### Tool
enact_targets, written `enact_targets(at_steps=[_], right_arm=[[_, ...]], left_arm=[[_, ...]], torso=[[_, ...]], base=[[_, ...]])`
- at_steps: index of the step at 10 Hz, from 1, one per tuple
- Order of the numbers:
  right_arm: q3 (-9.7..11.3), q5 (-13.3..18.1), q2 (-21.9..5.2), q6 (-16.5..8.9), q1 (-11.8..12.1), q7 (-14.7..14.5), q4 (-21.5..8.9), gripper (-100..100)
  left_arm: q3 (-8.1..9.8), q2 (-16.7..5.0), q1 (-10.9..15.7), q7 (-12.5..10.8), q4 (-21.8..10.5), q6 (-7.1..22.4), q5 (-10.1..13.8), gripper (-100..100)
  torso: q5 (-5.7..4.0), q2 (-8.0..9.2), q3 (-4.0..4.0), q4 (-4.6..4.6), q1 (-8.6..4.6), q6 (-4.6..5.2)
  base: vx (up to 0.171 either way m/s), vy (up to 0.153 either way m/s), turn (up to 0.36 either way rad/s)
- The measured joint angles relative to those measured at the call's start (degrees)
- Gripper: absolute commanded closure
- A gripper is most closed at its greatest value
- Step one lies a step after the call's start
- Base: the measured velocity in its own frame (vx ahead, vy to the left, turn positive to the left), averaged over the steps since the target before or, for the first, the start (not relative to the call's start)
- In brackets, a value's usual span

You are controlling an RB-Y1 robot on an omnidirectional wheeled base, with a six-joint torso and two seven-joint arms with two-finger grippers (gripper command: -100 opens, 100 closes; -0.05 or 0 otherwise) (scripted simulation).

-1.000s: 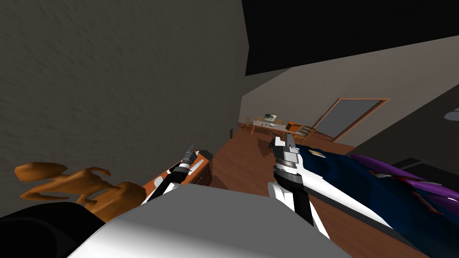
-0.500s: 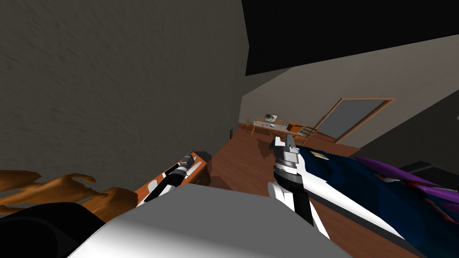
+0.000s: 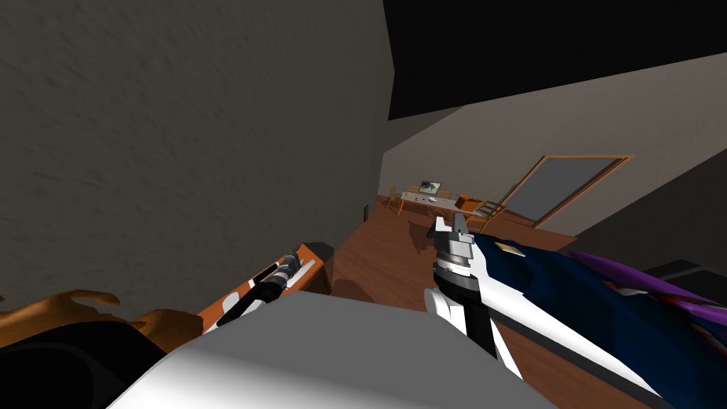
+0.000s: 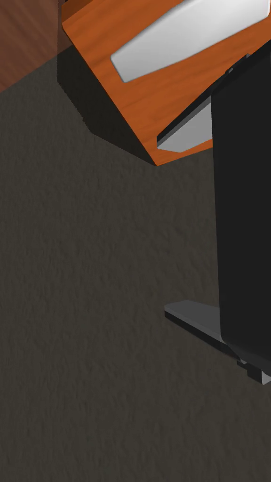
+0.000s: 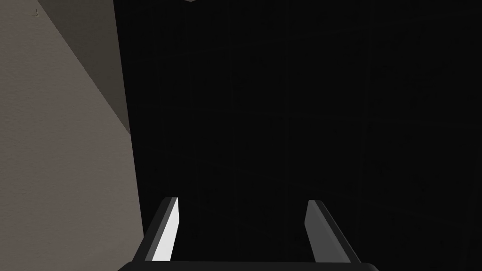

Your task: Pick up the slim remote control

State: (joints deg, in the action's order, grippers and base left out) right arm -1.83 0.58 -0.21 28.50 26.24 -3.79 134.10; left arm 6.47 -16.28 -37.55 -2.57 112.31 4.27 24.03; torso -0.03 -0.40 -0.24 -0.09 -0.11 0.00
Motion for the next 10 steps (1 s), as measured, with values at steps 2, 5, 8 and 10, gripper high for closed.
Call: enact_targets(at_steps=[2, 5, 8, 10], right_arm=[[0.0, 0.0, 0.0, 0.0, 0.0, 0.0, 0.0, 0], [0.0, 0.0, 0.0, 0.0, 0.0, 0.0, 0.0, 0], [0.0, 0.0, 0.0, 0.0, 0.0, 0.0, 0.0, 0], [0.0, 0.0, 0.0, 0.0, 0.0, 0.0, 0.0, 0]], left_arm=[[1.42, 0.6, 0.5, -0.3, -1.8, 3.9, 0.6, -100], [3.26, -0.5, 0.3, -1.4, -4.9, 7.9, 2.2, -100], [5.64, -1.2, -0.8, -2.5, -7.5, 12.3, 4.1, -100], [6.97, -1.0, 0.0, -2.8, -10.6, 14.5, 4.6, -100]], torso=[[0.0, -0.02, -0.01, 0.0, 0.02, 0.01], [0.01, 0.09, 0.04, 0.02, 0.08, 0.01], [0.02, 0.04, 0.02, 0.01, 0.14, 0.01], [0.02, 0.01, 0.01, 0.01, 0.13, 0.02]], base=[[0.095, -0.029, -0.004], [0.088, -0.019, -0.007], [0.086, -0.006, -0.007], [0.098, -0.011, -0.014]])
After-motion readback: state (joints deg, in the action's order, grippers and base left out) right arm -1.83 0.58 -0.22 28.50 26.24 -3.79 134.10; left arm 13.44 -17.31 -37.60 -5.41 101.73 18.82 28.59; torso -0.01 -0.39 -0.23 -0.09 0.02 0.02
